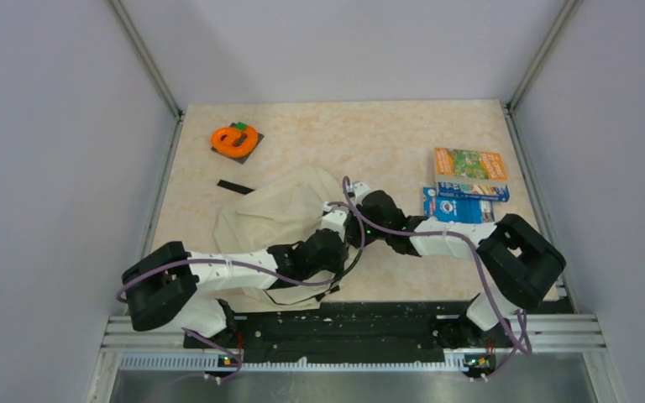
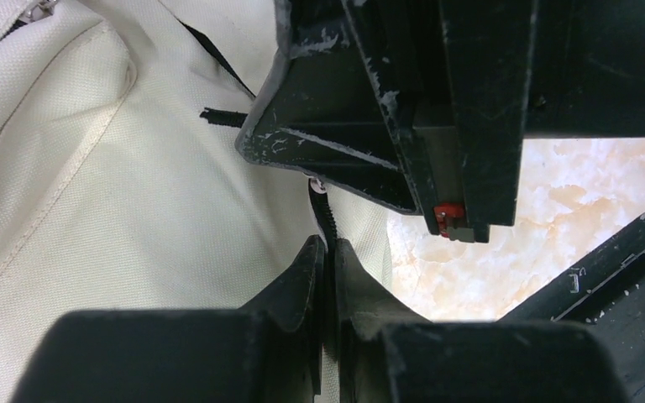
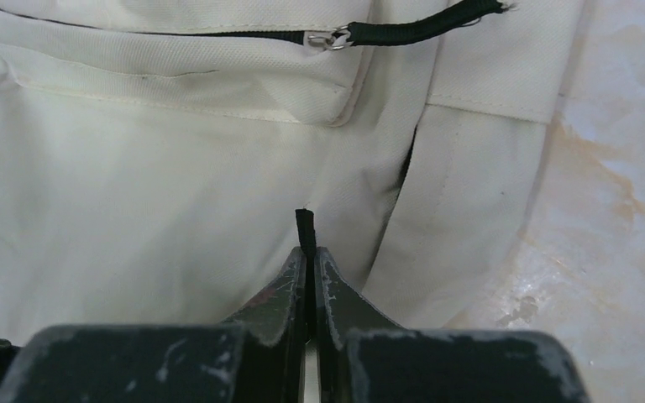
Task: Pack the student bag
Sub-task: Unzip the student bag at the center of the board.
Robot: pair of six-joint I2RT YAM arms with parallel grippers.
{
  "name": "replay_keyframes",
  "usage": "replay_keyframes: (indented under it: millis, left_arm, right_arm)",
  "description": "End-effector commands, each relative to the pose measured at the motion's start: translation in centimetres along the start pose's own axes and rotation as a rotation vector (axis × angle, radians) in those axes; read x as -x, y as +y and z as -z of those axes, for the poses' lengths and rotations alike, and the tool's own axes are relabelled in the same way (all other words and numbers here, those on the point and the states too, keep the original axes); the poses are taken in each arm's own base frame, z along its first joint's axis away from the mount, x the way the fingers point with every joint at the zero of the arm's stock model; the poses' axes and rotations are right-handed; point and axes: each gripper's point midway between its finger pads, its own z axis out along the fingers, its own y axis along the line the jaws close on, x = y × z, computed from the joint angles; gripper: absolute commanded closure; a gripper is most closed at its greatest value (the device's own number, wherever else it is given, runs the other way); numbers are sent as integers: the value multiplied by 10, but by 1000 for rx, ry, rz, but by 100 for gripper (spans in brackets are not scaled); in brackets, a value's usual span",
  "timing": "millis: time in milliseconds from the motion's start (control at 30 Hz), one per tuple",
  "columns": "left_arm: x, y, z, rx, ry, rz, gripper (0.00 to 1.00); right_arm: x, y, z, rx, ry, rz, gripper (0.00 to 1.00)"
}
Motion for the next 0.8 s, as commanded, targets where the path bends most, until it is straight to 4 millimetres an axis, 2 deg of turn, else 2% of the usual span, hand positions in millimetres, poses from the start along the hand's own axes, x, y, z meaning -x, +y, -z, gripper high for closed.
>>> replay_keyframes:
  millis: [0, 67, 200, 367, 567, 767]
  left_arm:
    - [12, -10, 14, -42, -34, 15, 100]
    - [13, -14, 20, -66, -39, 12, 100]
    - [15, -25, 33, -134, -55, -7, 100]
    - [16, -28, 47, -141, -84, -24, 100]
    - [30, -16, 63, -80, -161, 12, 100]
    - [37, -34, 81, -201, -171, -8, 100]
  right_arm:
    - [28, -7, 18, -91, -115, -26, 100]
    - [38, -23, 30, -198, -172, -56, 100]
    - [56, -39, 43, -289, -241, -57, 100]
    - [68, -54, 38, -351, -257, -51, 100]
    - [80, -59, 32, -363, -262, -51, 100]
    - [99, -71, 21, -365, -304, -36, 100]
